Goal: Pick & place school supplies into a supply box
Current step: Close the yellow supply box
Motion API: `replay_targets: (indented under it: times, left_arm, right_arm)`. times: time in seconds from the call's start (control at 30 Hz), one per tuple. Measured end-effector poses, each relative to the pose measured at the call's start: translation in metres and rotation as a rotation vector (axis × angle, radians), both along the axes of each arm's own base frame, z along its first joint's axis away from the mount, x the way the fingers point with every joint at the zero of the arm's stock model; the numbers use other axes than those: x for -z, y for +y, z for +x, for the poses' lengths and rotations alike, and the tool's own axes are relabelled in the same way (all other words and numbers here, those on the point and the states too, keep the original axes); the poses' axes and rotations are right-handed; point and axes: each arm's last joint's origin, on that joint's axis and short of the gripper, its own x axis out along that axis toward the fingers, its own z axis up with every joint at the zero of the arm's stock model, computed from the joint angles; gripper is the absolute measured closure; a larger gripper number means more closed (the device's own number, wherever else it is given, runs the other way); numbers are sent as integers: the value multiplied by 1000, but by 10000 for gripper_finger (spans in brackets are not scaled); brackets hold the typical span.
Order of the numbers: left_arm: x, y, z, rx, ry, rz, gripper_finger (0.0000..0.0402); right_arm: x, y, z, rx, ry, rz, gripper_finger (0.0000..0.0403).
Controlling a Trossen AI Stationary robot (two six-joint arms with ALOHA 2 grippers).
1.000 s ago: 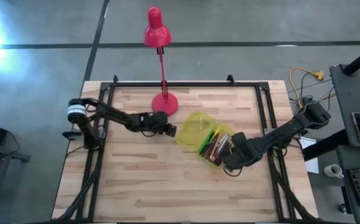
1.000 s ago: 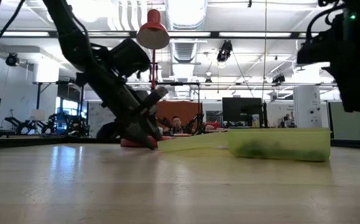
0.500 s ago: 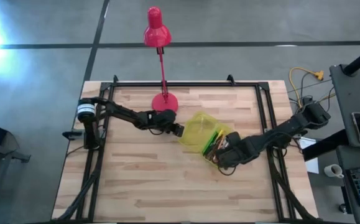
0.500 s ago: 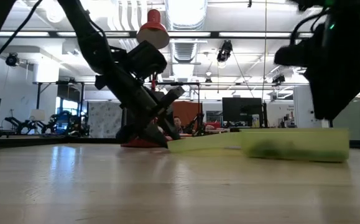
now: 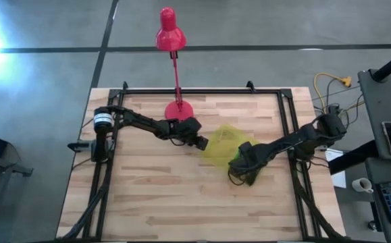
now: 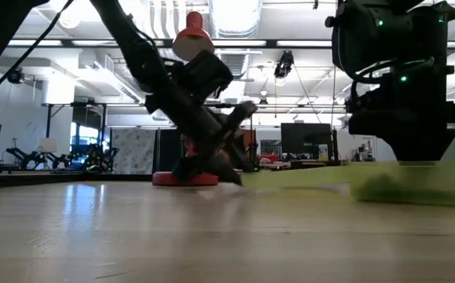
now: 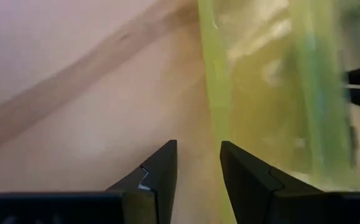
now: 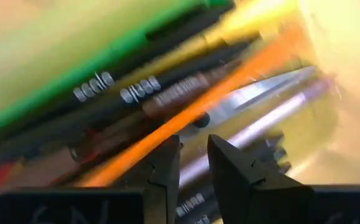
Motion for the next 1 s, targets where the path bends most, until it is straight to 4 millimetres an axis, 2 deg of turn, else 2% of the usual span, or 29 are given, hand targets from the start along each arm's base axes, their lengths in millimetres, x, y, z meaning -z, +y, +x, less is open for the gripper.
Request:
replay_targets:
  times: [0.17,0.37,0.7,1.0]
  left_arm:
    - [-30,1,17,59,-121,4,293]
    - [-49,-3,26,84,-183,10,293]
    - [-79,-18,19,129,-267,11,293]
    - [-89,-35,17,172,-292,3,293]
  right_arm:
    - [2,1,1,-40,-16,5,326]
    - [4,1,2,-73,-38,1,326]
    - [0,1,12,-200,-100,-65,326]
    - [-12,1,28,-339,-176,-140,326]
